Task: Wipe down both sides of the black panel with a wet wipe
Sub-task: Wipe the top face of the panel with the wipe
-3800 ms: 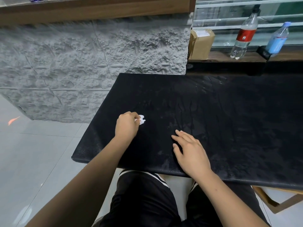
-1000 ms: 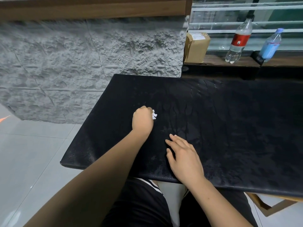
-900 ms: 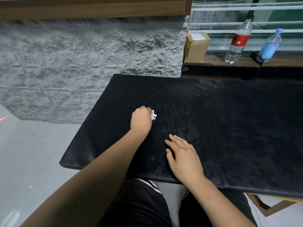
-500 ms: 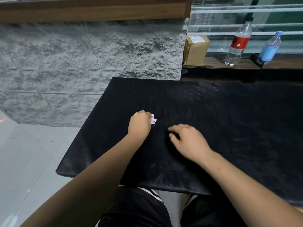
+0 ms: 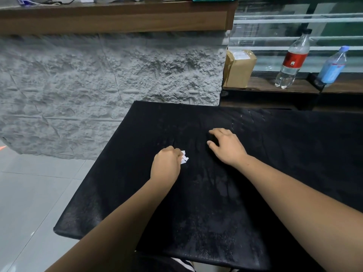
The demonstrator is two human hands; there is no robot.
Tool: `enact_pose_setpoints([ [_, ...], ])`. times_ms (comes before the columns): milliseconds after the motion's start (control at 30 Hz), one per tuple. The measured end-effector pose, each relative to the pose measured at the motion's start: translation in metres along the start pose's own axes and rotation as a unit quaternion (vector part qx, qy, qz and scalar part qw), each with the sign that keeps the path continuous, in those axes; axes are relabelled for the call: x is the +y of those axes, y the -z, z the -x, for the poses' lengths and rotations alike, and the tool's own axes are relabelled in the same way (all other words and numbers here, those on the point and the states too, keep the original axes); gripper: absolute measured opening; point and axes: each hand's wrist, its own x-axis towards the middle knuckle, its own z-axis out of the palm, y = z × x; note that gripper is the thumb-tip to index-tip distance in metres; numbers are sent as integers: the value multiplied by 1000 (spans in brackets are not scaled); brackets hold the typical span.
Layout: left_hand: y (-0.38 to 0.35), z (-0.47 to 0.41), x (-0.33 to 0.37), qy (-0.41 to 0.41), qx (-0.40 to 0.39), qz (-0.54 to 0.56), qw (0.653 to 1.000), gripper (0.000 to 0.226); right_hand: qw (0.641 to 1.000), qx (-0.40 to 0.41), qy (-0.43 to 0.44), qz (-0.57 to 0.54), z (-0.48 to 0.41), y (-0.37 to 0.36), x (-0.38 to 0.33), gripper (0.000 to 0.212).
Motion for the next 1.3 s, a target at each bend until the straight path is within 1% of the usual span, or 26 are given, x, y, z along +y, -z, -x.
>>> enact_pose_setpoints([
  [167, -2, -6, -3, -18, -1, -23, 1000, 23, 999, -7, -23, 32, -32, -8, 17, 68],
  [300, -5, -7, -5, -11, 5, -5, 1000, 21, 998, 0, -34, 44, -33, -23, 23, 76],
  [467, -3, -10, -16, -13, 15, 41, 999, 19, 998, 1, -38, 46, -35, -27, 28, 76],
  [700, 14, -24, -48, 39, 35, 96, 994, 11, 998, 13, -41, 49, -37, -29, 28, 75],
  [1000, 27, -43, -81, 85, 54, 41, 994, 10, 997, 20, -40, 55, -40, -31, 28, 76],
  [1167, 19, -49, -69, 138, 74, 13, 988, 13, 997, 27, -44, 57, -41, -31, 30, 77],
  [1300, 12, -48, -55, 139, 77, 15, 987, 16, 997, 30, -45, 60, -40, -33, 29, 76],
])
